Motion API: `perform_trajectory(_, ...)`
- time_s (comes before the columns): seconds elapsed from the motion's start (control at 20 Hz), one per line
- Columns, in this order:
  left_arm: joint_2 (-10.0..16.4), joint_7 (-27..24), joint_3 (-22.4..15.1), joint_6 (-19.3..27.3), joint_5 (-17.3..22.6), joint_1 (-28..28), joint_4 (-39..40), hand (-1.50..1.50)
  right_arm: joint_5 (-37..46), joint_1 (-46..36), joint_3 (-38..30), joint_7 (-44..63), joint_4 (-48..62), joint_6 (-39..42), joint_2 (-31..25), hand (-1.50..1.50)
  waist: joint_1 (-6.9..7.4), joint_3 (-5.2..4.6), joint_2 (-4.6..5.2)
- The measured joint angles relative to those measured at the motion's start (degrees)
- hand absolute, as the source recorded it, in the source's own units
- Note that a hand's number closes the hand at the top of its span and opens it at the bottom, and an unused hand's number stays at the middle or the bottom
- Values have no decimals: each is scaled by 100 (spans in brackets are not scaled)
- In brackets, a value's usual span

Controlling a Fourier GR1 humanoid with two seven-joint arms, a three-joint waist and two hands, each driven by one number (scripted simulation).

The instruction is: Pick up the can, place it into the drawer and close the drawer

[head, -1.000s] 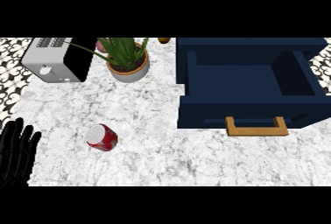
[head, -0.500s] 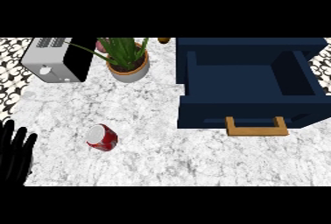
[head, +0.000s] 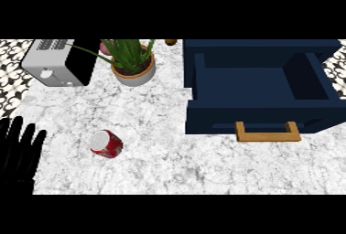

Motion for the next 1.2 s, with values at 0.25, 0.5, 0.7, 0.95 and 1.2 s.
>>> perform_trajectory(0.25,-3,-81,101,163,76,-412,529,-150,-84,115,-228,34,-81,229,98,-150,-7,-2,3)
perform_trajectory(0.5,-5,-535,212,235,242,-688,1353,-150,-199,62,-445,110,-30,400,104,-150,-6,-2,5)
perform_trajectory(0.7,1,-965,275,245,288,-814,1989,-150,-239,209,-586,46,-61,659,210,-150,-12,-1,5)
perform_trajectory(0.95,-2,-1503,218,299,412,-798,2615,-150,-375,199,-870,-18,111,921,232,-150,-7,-2,3)
perform_trajectory(1.2,-5,-2069,198,431,522,-688,3143,-150,-359,186,-967,17,95,1074,370,-150,0,0,4)
